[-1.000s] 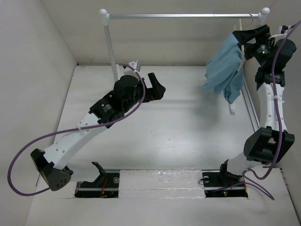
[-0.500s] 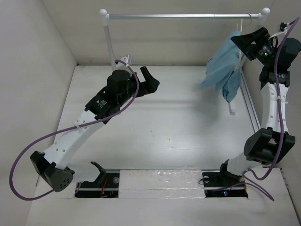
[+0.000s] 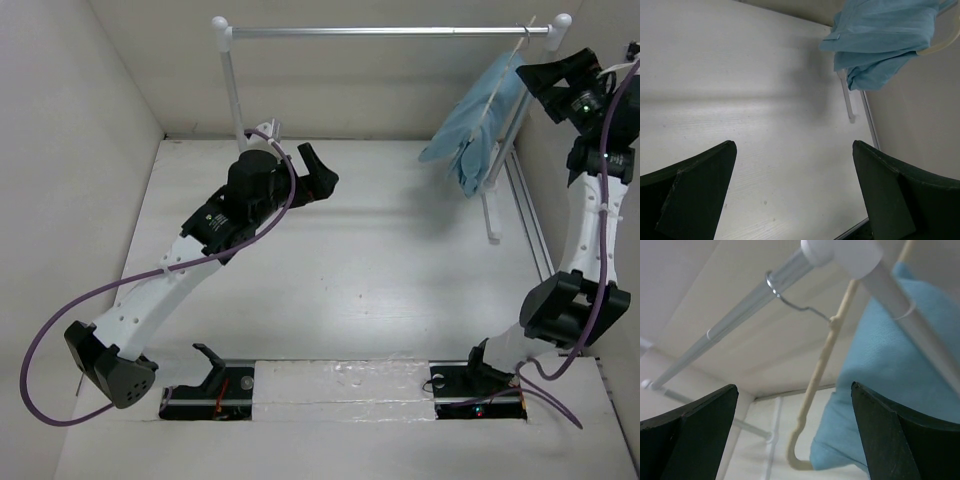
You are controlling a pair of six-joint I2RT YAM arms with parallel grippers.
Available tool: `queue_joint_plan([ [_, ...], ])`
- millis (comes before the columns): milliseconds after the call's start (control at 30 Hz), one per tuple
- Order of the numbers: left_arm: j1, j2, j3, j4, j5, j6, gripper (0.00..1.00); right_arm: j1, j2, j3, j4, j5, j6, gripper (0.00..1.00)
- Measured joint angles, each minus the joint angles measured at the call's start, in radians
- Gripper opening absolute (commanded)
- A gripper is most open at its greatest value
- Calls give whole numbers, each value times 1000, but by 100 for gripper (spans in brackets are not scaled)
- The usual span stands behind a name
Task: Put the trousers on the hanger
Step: Reset both arms
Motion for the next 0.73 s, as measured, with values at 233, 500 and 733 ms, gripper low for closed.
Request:
queue_joint_plan([
  [233, 0, 0, 1, -8, -9, 0, 99, -45, -153, 67, -232, 169, -216, 100],
  [500, 0, 8, 16, -28, -16, 20, 99, 51, -594, -386, -265, 221, -330, 100],
  [733, 0, -57, -126, -35, -6, 27, 99, 305, -786, -638, -422, 287, -427, 100],
])
